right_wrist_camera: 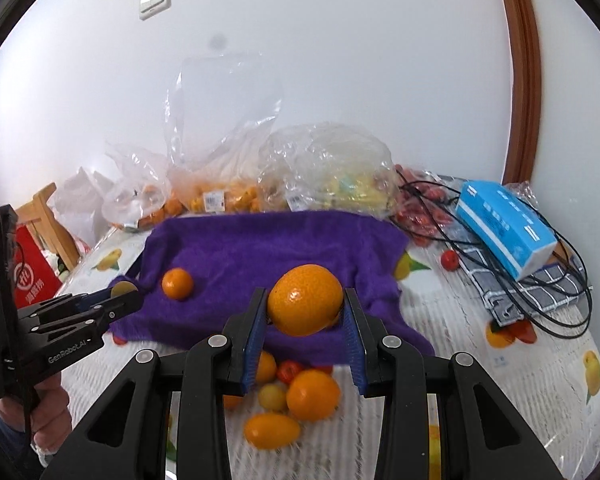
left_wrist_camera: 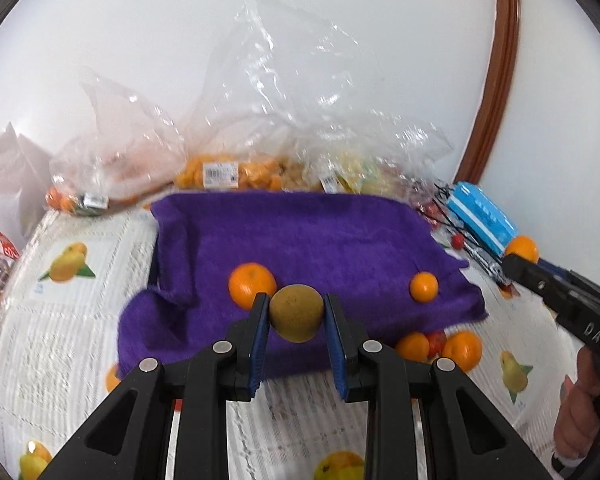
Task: Organize fruits
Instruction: 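Carry the orange in the right tool over the towel while the left tool carries the tan fruit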
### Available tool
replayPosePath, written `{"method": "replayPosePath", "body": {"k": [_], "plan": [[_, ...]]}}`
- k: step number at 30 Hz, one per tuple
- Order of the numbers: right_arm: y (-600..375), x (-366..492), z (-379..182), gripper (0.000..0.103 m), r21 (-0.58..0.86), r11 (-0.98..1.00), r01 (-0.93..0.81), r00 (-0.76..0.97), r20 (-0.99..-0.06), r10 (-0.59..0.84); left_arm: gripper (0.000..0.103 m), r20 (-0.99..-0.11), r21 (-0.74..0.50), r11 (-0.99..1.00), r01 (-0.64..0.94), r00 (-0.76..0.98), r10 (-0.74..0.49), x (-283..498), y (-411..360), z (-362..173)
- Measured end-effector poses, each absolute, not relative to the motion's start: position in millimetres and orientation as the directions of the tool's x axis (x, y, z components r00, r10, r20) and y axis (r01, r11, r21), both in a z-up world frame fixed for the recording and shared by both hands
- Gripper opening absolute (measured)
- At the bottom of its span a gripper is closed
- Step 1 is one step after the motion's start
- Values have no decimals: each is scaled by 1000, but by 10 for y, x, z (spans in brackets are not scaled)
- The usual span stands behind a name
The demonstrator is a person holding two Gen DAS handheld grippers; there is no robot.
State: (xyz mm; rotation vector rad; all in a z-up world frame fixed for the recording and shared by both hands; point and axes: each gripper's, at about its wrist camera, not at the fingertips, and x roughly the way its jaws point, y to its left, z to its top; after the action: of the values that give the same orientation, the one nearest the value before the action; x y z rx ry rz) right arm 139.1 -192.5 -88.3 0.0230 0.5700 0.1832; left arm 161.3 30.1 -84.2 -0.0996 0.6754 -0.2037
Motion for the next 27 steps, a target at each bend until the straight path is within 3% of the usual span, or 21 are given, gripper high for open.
{"method": "replayPosePath", "body": {"k": [22, 27], "plan": [[-1676, 1963, -787, 36, 129, 975, -181, 841, -494, 221, 26, -594, -174, 983, 59, 790, -152, 2135, 355, -919], [-1682, 2070, -996, 36, 140, 974, -178, 827, -515, 225, 26, -634, -169, 985, 45, 760, -143, 2190, 378, -1129]]}}
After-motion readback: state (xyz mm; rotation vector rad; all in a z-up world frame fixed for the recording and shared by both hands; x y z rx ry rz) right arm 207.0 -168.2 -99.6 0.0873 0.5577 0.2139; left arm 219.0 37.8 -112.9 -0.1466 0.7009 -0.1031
